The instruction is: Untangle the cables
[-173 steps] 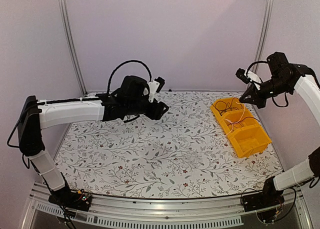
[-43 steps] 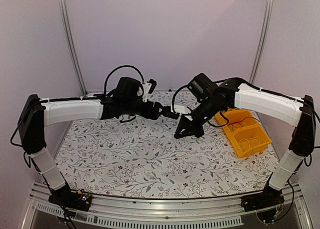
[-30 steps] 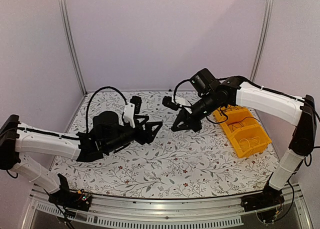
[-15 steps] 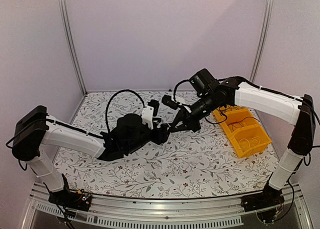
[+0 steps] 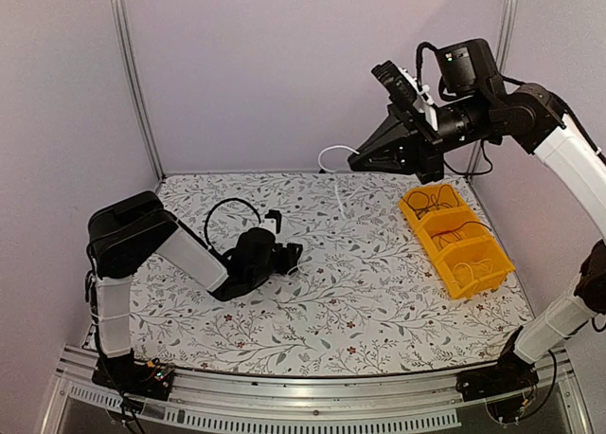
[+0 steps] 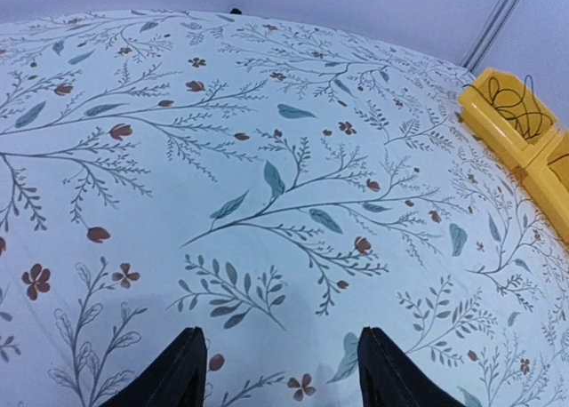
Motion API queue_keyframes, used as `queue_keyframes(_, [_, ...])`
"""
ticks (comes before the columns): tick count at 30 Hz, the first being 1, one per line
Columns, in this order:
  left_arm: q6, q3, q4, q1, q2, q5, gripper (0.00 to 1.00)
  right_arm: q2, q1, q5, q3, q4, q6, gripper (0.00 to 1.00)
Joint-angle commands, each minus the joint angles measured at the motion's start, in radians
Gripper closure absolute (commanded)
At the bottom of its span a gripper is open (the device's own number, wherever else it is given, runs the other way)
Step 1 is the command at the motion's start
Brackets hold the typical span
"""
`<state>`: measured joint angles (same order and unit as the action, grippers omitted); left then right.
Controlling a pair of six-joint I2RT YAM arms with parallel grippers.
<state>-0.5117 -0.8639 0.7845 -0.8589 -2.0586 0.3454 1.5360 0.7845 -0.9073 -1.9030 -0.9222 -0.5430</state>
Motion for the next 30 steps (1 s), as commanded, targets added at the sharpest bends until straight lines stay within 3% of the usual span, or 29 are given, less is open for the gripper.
queue_keyframes(1, [-0.044, 0.05, 0.038, 0.011, 0.032, -0.037, 0.41, -0.035, -0.032, 0.017, 0.015, -0.028, -0.026, 1.0])
queue_keyframes(16, [0.106, 0.176, -0.151, 0.011, 0.277, 0.036, 0.39, -0.028, -0.073, 0.1, 0.212, 0.093, -0.018, 1.0])
queue_keyframes(24, [0.139, 0.18, -0.295, 0.03, 0.25, 0.139, 0.43, -0.106, -0.135, 0.2, 0.099, 0.023, -0.044, 1.0])
queue_keyframes(30, [0.101, 0.137, -0.428, 0.053, 0.167, 0.191, 0.47, -0.131, -0.167, 0.332, -0.14, -0.043, -0.071, 1.0])
